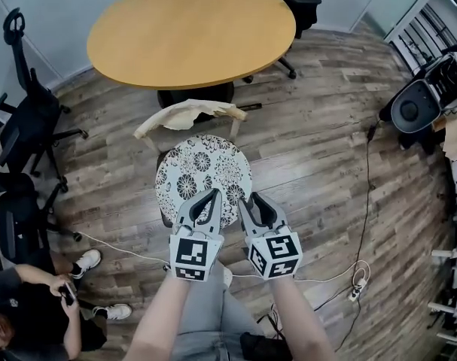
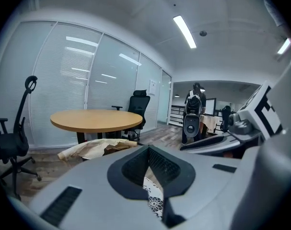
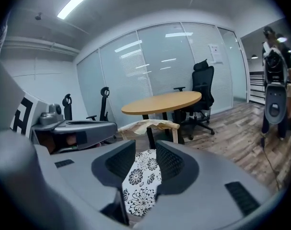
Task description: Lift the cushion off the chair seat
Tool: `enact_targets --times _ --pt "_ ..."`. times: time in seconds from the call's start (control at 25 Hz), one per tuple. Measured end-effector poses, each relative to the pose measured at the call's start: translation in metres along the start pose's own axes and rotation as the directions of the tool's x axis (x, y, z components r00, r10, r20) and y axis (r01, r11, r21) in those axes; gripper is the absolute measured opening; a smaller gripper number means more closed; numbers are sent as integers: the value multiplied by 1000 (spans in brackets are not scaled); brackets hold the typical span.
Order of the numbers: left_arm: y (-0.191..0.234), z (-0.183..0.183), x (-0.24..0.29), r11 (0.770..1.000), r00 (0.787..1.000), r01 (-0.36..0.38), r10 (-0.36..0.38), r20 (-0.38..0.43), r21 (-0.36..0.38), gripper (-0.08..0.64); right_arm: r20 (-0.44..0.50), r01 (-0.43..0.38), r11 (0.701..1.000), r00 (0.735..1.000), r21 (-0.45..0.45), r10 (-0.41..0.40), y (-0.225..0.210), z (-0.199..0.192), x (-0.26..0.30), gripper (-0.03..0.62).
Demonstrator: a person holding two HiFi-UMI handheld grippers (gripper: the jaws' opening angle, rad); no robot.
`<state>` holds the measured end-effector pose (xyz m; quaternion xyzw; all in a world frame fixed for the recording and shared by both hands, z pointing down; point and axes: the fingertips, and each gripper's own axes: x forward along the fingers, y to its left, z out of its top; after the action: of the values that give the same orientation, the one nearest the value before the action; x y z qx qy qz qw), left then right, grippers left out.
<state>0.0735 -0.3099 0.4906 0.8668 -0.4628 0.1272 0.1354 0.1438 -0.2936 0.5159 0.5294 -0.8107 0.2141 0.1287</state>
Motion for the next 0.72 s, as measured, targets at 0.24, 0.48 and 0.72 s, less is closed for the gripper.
enact_targets --times 0.24,0.48,0.72 --pt "16 -38 52 999 998 33 -34 -49 -28 3 -45 55 997 998 50 -52 -35 -35 52 137" --pt "21 -74 95 995 992 96 -99 -84 -40 3 -90 125 988 989 85 -118 -73 -75 90 149" --pt "28 -122 125 992 983 115 -121 -136 -58 3 -145 146 985 981 89 -132 -100 -122 126 150"
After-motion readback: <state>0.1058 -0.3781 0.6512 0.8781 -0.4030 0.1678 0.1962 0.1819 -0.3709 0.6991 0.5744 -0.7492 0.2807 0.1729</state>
